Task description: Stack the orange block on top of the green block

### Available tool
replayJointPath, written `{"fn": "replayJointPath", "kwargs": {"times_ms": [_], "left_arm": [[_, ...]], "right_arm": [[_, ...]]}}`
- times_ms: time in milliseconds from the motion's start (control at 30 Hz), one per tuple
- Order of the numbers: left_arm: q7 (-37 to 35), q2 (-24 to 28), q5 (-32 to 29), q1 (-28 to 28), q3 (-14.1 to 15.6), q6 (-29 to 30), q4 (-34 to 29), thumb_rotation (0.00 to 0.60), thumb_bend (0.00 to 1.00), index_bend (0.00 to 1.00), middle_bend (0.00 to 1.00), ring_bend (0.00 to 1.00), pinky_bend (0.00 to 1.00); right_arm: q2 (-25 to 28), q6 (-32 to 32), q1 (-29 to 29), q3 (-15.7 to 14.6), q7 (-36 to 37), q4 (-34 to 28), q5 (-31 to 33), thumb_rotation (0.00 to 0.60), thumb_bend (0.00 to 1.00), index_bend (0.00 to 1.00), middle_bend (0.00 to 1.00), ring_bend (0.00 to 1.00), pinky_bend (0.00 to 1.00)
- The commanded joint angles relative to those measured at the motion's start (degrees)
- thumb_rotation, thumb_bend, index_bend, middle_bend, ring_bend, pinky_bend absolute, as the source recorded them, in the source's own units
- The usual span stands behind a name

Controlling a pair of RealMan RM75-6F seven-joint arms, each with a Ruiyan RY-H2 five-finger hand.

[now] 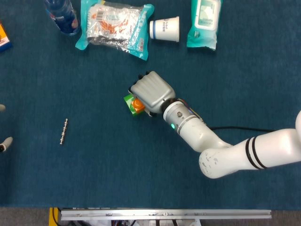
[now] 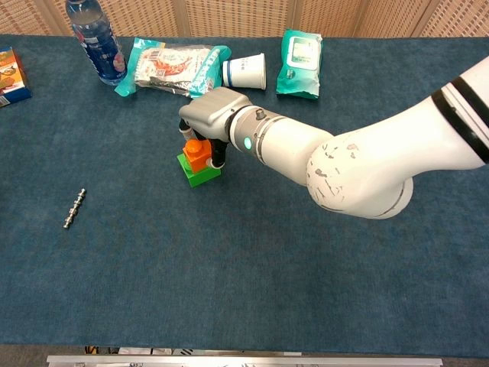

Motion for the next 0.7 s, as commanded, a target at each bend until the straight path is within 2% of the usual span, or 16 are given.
{"fn": "replayJointPath", "kwargs": {"times_ms": [33, 700], "left_arm": [[0.0, 0.0, 0.0, 0.0, 0.0, 0.0, 0.1, 0.6, 0.16, 0.28, 0.33, 0.28, 0.26], [-0.6, 0.2, -0.1, 0.2, 0.0, 0.0, 0.4, 0.6, 0.16, 0.28, 0.33, 0.28, 0.26]], "right_arm": [[0.0, 0.1, -0.1, 0.2, 0.2, 0.1, -0.3, 0.6, 0.31, 0.57, 0.44, 0.26, 0.28], [-1.3, -0.4, 0.4, 0.7, -0.7, 1.3, 0.2, 0.6, 0.31, 0.57, 0.44, 0.26, 0.28]]}}
